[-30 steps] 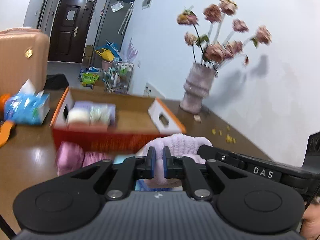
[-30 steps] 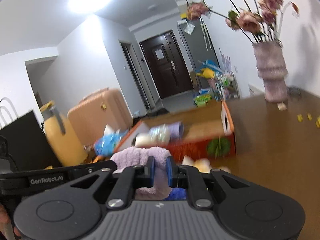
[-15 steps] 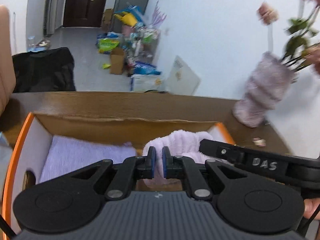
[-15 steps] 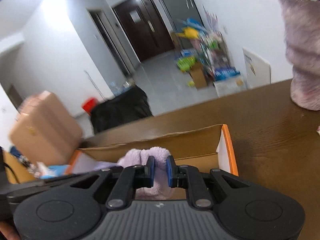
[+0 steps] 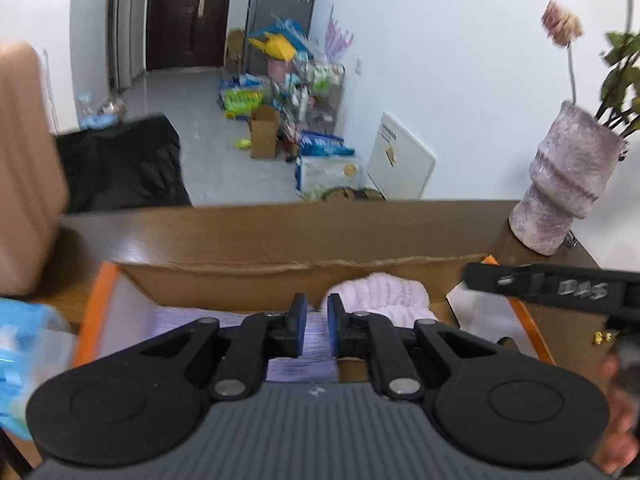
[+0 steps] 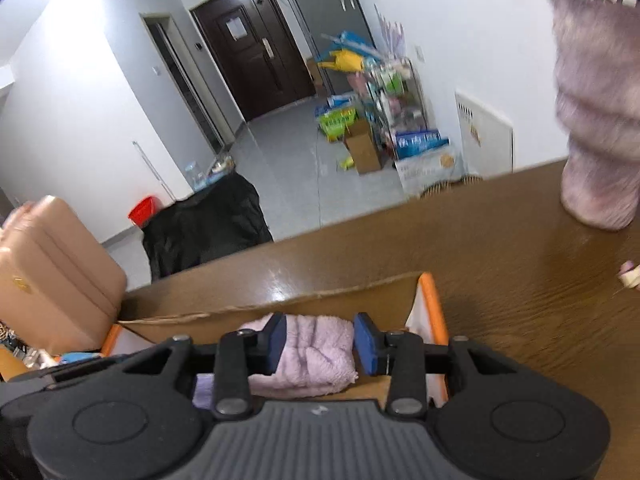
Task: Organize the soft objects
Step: 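Withdraw both tools from the box back over the table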
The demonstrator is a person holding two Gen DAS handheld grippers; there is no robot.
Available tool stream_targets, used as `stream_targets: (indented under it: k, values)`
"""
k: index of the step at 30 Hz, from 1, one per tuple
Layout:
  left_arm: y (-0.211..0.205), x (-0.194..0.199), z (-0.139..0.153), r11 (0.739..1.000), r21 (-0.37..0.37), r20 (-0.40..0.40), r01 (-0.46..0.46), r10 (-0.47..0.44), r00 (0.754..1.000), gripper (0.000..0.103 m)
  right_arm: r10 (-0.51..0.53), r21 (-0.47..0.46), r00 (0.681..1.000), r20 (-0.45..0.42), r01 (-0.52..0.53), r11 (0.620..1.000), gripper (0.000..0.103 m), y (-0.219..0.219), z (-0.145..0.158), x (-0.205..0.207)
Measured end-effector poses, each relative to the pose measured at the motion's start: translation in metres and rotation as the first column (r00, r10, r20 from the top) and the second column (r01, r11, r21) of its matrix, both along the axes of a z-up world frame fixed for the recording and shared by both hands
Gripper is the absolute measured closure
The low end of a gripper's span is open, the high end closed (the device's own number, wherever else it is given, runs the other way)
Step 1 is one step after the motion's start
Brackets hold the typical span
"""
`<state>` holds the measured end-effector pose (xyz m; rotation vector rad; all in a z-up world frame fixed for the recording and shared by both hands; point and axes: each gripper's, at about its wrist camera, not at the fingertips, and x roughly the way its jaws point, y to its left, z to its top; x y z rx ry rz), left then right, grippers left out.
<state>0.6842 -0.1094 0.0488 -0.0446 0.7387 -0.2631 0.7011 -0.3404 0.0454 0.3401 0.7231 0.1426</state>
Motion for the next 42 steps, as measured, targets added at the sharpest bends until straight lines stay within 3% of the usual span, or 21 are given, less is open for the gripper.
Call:
stream_targets:
  k: [4,6,7,8,9,11,17,23,25,27,34,38,42]
  values:
    - [0.028,-0.045,0.042,0.998,0.046,0.088,-0.031,0.027,0.996,0.068,0.012,-0.079,0.997,0.074,-0.006,0.997,0.046,-0.007,0.043,-0.046]
    - [0.044,-0.075,0.064,0.996,0.074,0.154,-0.059,0.047,0.987,0.061,0.017,-0.129,0.991,0.132,0.0,0.992,0.025,-0.008,0.064,-0.076]
    - [0.051,-0.087,0.073,0.995,0.074,0.183,-0.072,0.057,0.981,0.057,0.022,-0.152,0.985,0.172,0.004,0.988,0.02,-0.008,0.073,-0.094]
    - [0.059,-0.101,0.082,0.994,0.069,0.215,-0.087,0.07,0.974,0.045,0.022,-0.175,0.98,0.195,0.012,0.985,0.014,-0.009,0.081,-0.107]
    - [0.065,-0.117,0.09,0.993,0.065,0.252,-0.103,0.083,0.964,0.034,0.021,-0.2,0.975,0.22,0.024,0.979,0.013,-0.012,0.09,-0.122]
    - [0.073,-0.145,0.102,0.99,0.067,0.312,-0.122,0.096,0.945,0.022,0.015,-0.238,0.962,0.274,0.053,0.97,0.012,-0.011,0.102,-0.15]
    - [0.085,-0.22,0.122,0.989,0.064,0.421,-0.136,0.097,0.902,0.01,0.031,-0.258,0.933,0.36,0.068,0.964,0.012,0.0,0.126,-0.218]
    - [0.094,-0.28,0.124,0.987,0.037,0.486,-0.159,0.121,0.865,0.005,0.057,-0.302,0.894,0.444,0.089,0.949,0.012,0.017,0.134,-0.277]
    - [0.103,-0.308,0.119,0.988,0.019,0.509,-0.156,0.125,0.852,0.005,0.07,-0.306,0.875,0.479,0.091,0.947,0.01,0.021,0.131,-0.306]
    - [0.106,-0.336,0.107,0.984,0.014,0.519,-0.178,0.145,0.842,0.004,0.065,-0.287,0.849,0.525,0.104,0.952,0.0,0.024,0.123,-0.34]
    - [0.103,-0.439,0.067,0.987,0.061,0.595,-0.148,0.083,0.799,0.0,0.136,-0.309,0.81,0.57,0.058,0.949,0.0,0.045,0.082,-0.453]
    - [0.108,-0.494,0.042,0.988,0.05,0.602,-0.148,0.089,0.794,0.0,0.113,-0.287,0.818,0.564,0.066,0.956,0.0,0.055,0.051,-0.502]
    - [0.118,-0.53,0.016,0.991,0.008,0.548,-0.134,0.108,0.83,0.0,0.104,-0.331,0.83,0.548,0.1,0.938,0.0,0.063,0.023,-0.536]
